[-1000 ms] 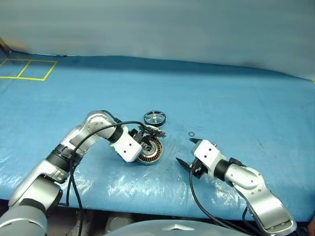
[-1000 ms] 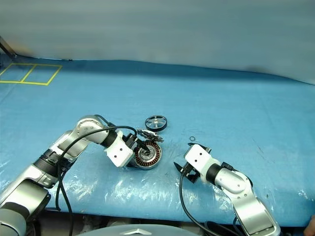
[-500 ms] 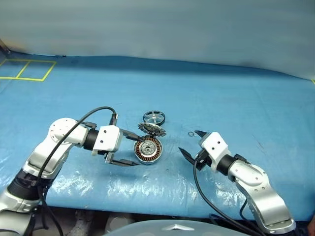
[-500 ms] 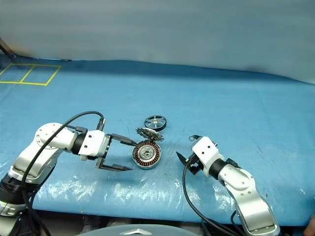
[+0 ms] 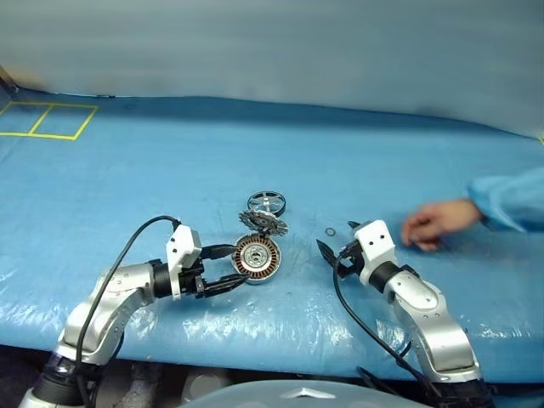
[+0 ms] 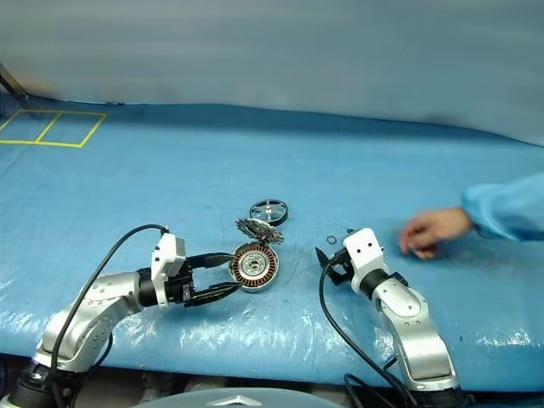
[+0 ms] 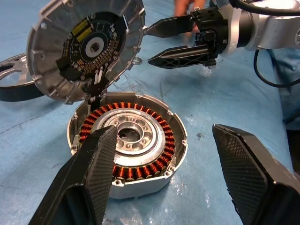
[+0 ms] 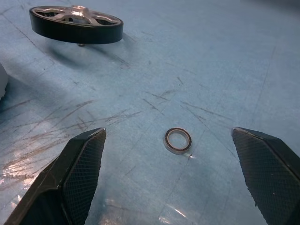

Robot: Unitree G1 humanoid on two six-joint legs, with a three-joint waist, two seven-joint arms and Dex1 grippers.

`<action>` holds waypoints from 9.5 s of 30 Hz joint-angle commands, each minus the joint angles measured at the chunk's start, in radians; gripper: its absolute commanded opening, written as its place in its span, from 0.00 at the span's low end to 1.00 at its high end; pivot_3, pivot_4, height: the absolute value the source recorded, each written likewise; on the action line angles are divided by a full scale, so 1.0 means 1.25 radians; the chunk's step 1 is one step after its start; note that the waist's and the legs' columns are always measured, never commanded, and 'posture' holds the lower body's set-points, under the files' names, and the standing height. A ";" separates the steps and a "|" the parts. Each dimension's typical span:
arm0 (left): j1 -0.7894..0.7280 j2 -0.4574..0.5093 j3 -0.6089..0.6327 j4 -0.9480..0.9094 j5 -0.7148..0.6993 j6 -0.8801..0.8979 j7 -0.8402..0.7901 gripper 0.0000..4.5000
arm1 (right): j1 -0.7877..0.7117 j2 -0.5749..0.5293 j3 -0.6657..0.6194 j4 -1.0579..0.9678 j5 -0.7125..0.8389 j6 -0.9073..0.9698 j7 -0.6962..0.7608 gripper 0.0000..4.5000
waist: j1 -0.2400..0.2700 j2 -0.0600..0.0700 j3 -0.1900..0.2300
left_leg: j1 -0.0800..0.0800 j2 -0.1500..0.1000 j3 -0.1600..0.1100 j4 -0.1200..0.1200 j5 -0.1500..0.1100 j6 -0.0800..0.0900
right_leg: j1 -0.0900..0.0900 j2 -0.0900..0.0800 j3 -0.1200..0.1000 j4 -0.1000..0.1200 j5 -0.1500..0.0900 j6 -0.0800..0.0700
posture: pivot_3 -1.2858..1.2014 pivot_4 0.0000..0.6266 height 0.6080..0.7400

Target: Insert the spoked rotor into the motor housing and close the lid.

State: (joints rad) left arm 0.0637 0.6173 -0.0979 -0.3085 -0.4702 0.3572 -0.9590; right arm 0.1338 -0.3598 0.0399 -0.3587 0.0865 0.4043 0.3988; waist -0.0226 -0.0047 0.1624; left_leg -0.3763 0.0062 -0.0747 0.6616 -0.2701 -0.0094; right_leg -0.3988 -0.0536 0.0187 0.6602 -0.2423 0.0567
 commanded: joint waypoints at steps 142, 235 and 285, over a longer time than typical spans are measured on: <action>-0.230 -0.065 -0.175 0.240 0.284 -0.324 -0.086 0.15 | 0.130 -0.157 0.063 -0.378 0.204 0.161 0.158 1.00 | 0.003 -0.001 0.000 | -0.001 0.000 -0.001 -0.002 0.000 -0.001 | -0.001 0.000 -0.001 -0.002 0.002 0.004 | 0.52 0.24 1.00; 0.072 0.029 0.066 -0.040 0.042 -0.026 0.030 0.59 | -0.083 -0.092 0.162 -0.219 0.198 0.138 0.181 0.07 | -0.001 -0.002 0.001 | -0.001 0.000 -0.001 -0.001 0.000 -0.001 | 0.000 -0.001 -0.001 -0.002 0.001 0.004 | 0.52 0.24 1.00; 0.118 -0.043 0.052 -0.053 0.082 -0.109 0.105 0.59 | -0.220 0.009 0.185 -0.020 0.194 0.093 0.256 0.07 | 0.006 -0.002 -0.003 | 0.002 0.000 -0.001 -0.002 0.000 -0.001 | 0.002 -0.001 -0.001 -0.001 -0.001 0.000 | 0.52 0.24 1.00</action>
State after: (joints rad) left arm 0.2188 0.5677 -0.0542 -0.3631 -0.3413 0.2178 -0.8262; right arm -0.1309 -0.3482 0.3234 -0.2812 0.2629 0.4926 0.7137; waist -0.0149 -0.0073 0.1591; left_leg -0.3758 0.0057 -0.0761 0.6591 -0.2704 -0.0112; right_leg -0.3989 -0.0554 0.0176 0.6587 -0.2415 0.0565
